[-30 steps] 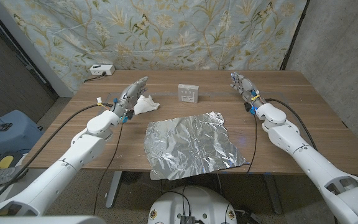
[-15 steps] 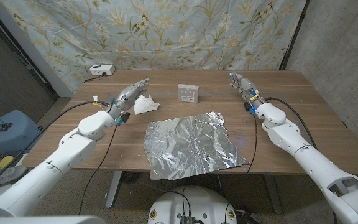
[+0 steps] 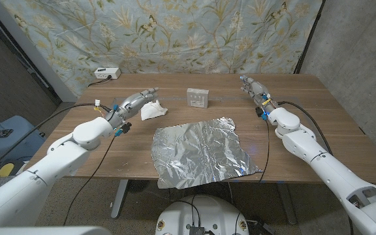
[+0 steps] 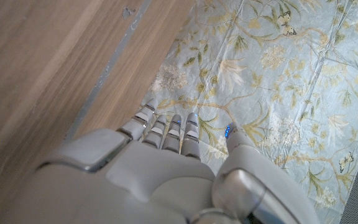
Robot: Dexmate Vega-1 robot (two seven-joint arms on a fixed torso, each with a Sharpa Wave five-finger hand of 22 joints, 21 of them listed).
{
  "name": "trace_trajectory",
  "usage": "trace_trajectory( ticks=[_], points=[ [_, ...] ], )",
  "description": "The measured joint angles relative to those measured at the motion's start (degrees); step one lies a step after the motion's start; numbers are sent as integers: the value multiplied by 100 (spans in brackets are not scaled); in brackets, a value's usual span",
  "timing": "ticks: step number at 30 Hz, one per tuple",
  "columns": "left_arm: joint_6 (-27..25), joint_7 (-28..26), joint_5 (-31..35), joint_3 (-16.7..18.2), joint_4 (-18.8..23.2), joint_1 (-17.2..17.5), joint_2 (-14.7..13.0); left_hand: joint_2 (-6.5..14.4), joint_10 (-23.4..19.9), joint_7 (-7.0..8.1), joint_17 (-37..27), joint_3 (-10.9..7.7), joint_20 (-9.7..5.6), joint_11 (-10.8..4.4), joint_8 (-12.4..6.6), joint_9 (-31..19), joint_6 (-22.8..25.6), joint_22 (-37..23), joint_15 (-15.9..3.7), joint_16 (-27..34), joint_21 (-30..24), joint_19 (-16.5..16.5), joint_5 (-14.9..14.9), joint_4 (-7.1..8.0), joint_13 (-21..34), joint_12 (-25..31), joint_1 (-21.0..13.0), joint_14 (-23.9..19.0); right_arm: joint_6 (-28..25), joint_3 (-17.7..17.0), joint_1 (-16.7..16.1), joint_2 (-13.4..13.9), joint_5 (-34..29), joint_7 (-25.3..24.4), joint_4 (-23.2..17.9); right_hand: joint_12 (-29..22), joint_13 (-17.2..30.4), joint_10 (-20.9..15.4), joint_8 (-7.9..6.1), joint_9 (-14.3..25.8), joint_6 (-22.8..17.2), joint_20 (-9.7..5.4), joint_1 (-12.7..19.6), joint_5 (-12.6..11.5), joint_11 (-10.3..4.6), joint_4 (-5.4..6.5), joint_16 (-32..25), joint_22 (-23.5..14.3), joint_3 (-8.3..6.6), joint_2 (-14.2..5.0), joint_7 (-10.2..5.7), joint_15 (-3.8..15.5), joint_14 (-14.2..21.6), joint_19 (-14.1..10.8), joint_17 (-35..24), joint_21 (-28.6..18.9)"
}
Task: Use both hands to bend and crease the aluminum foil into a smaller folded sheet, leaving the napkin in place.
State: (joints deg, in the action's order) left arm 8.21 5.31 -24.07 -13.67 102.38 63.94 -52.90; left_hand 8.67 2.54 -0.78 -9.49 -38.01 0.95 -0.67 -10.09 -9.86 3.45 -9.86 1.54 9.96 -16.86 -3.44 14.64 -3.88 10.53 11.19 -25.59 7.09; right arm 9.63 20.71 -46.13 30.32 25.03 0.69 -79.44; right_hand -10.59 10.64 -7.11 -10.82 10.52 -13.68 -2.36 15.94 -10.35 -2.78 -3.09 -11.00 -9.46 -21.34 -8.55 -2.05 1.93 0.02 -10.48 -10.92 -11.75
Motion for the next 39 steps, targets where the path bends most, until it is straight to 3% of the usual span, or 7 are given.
trace_trajectory(
  ticks=[7, 11, 13, 14, 18, 23, 39],
  points=[
    [14, -48, 134, 1, 163, 100, -250, -3, 68, 20, 0, 32, -4, -5, 0, 0, -21, -16, 10, 0, 35, -37, 22, -32, 0, 0, 3, 51, -19, 3, -48, 67, -10, -33, -104, 0, 0, 33, 9, 0, 30, 31, 0, 0, 26, 0, 0, 0, 0, 0, 31, 0, 0, 31, 0, 10],
    [42, -95, 202, 0, 408, 254, -640, -41, 66, 71, 1, 66, -24, -4, 0, -1, -72, -16, 9, 1, 56, -57, 27, -66, 0, 0, 41, 92, -42, 3, -65, 108, -29, -86, -162, 0, 0, 93, 23, 0, 101, 11, 0, 0, 30, -15, 0, 0, 16, 0, 40, -11, -52, 52, 0, 32],
    [55, -118, 220, 0, 408, 254, -640, -41, 86, 80, 1, 80, -11, 16, 0, -1, -81, -16, -1, 1, 75, -70, 44, -79, 0, 0, 41, 102, -47, 3, -68, 133, -45, -104, -188, 0, 0, 93, 23, 0, 102, 1, 0, 0, 30, -15, 0, 0, 16, 0, 41, -10, -52, 62, -13, 32],
    [67, -142, 232, 1, 537, 348, -862, -41, 88, 80, 1, 80, 0, 14, 0, -1, -81, -16, -1, 1, 79, -82, 44, -79, 0, 0, 41, 102, -48, 3, -68, 135, -51, -111, -191, 0, 0, 93, 23, 0, 102, 0, 0, 0, 30, -15, 0, 0, 16, 0, 41, -11, -52, 62, -16, 32],
    [96, -204, 250, 13, 603, 406, -982, -58, 120, 79, 1, 114, -16, -13, 0, -1, -80, -16, -1, 1, 88, -111, 44, -88, 0, 0, 59, 143, -50, 9, -67, 168, -91, -142, -224, 23, 1, 133, 23, 0, 146, 31, 0, 0, 70, -15, 0, 0, 16, 0, 41, -11, -93, 92, -15, 55],
    [157, -361, 251, 135, 856, 726, -1453, -85, 158, 110, 1, 155, 7, -15, 0, -1, -111, -16, -11, 1, 120, -150, 44, -87, 0, 0, 86, 153, -59, 36, -45, 192, -136, -178, -245, 23, 1, 155, 23, 0, 164, 2, 0, 0, 92, -31, 0, 0, 32, 0, 41, -26, -118, 123, -15, 55],
    [337, -847, 446, 469, 1185, 1410, -2265, -47, 136, 244, 2, 248, 7, -37, -32, -2, 23, -15, -11, 1, 162, -149, 43, -84, 0, 0, 171, 152, -243, 184, 116, 278, -357, -269, -321, 23, 2, 226, 50, -1, 276, 21, 0, 0, 60, -31, 0, 1, 32, 0, -11, 0, -144, 184, -15, 95]
  ],
)
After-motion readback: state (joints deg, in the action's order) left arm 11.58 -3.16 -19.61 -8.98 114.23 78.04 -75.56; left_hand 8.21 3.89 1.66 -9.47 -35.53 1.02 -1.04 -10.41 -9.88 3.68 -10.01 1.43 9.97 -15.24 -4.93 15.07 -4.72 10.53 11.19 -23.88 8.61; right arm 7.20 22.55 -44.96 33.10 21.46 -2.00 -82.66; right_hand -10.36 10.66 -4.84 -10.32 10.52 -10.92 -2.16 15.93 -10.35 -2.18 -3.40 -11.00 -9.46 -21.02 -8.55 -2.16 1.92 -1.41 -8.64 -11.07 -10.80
